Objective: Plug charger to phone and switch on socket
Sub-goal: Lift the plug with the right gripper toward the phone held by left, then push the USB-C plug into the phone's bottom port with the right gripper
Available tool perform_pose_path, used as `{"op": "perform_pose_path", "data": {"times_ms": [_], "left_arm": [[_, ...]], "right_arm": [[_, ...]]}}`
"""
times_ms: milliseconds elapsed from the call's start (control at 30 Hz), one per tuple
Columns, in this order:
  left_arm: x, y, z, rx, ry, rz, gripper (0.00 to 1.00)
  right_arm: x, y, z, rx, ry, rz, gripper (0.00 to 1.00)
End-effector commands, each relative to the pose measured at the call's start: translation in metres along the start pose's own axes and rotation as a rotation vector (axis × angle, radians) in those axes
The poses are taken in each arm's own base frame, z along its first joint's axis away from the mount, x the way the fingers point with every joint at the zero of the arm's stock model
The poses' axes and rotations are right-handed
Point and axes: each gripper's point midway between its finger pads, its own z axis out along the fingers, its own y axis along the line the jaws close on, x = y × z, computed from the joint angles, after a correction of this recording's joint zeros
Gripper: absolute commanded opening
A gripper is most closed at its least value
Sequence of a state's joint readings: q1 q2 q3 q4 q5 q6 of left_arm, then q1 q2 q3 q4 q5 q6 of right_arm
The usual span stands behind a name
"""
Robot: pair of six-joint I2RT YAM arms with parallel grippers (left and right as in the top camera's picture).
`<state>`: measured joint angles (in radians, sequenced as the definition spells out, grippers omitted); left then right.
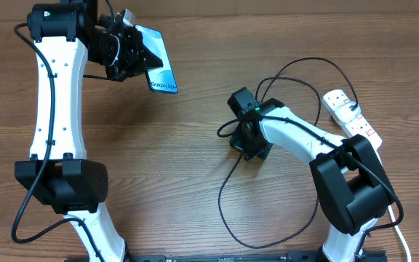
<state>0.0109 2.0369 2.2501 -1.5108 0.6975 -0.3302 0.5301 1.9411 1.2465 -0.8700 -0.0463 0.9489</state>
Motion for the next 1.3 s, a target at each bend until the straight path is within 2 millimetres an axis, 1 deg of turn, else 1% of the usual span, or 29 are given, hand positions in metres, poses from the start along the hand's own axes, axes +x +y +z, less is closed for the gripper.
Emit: {"op": "perform_pose_path", "data": {"times_ms": [0,100,167,200,267,333,400,467,600,667,700,800,867,900,967,1000,1067,1100,1200,1267], "left_arm": [[0.004,-0.030,-0.001,0.164,0.027,0.124,0.04],[0.003,-0.047,-0.005,0.261,0.024,0.185,0.04],[0.001,-0.057,-0.008,0.315,0.016,0.212,0.04],[0.001,-0.064,-0.010,0.353,0.013,0.229,0.04],[0.000,-0.075,-0.015,0.421,0.012,0.258,0.04],[0.001,-0.091,-0.023,0.519,0.015,0.303,0.04],[0.002,-0.102,-0.029,0.589,0.015,0.343,0.04],[0.003,-0.110,-0.035,0.641,0.015,0.378,0.04],[0.004,-0.112,-0.035,0.650,0.017,0.385,0.04],[0.006,-0.114,-0.035,0.658,0.024,0.388,0.04],[0.008,-0.117,-0.035,0.674,0.030,0.402,0.04],[0.023,-0.133,-0.045,0.793,0.054,0.499,0.04],[0.032,-0.143,-0.052,0.872,0.068,0.555,0.04],[0.035,-0.146,-0.053,0.893,0.073,0.568,0.04],[0.038,-0.148,-0.052,0.900,0.083,0.572,0.04],[0.039,-0.149,-0.051,0.901,0.088,0.573,0.04],[0.043,-0.152,-0.046,0.889,0.096,0.579,0.04],[0.043,-0.151,-0.035,0.840,0.097,0.578,0.04],[0.044,-0.141,-0.009,0.685,0.101,0.542,0.04],[0.047,-0.138,0.002,0.625,0.107,0.541,0.04]], "right_arm": [[-0.005,0.030,-0.026,-0.109,0.002,-0.102,0.04],[-0.004,0.048,-0.050,-0.197,0.001,-0.181,0.04],[0.001,0.063,-0.071,-0.279,0.005,-0.246,0.04],[0.006,0.072,-0.087,-0.339,0.012,-0.295,0.04],[0.012,0.080,-0.107,-0.408,0.016,-0.345,0.04],[0.021,0.087,-0.133,-0.491,0.011,-0.405,0.04],[0.029,0.089,-0.154,-0.550,-0.001,-0.470,0.04],[0.041,0.091,-0.179,-0.626,-0.014,-0.553,0.04],[0.060,0.089,-0.226,-0.759,-0.069,-0.700,0.04],[0.067,0.086,-0.246,-0.807,-0.107,-0.745,0.04],[0.068,0.085,-0.255,-0.823,-0.126,-0.752,0.04],[0.074,0.080,-0.280,-0.875,-0.182,-0.775,0.04],[0.083,0.078,-0.295,-0.927,-0.200,-0.825,0.04],[0.088,0.078,-0.302,-0.952,-0.205,-0.853,0.04],[0.091,0.076,-0.309,-0.974,-0.218,-0.871,0.04],[0.089,0.076,-0.310,-0.967,-0.232,-0.868,0.04],[0.078,0.075,-0.304,-0.907,-0.284,-0.841,0.04],[0.072,0.072,-0.296,-0.843,-0.321,-0.822,0.04],[0.068,0.071,-0.288,-0.760,-0.371,-0.805,0.04],[0.066,0.070,-0.284,-0.714,-0.402,-0.801,0.04]]}}
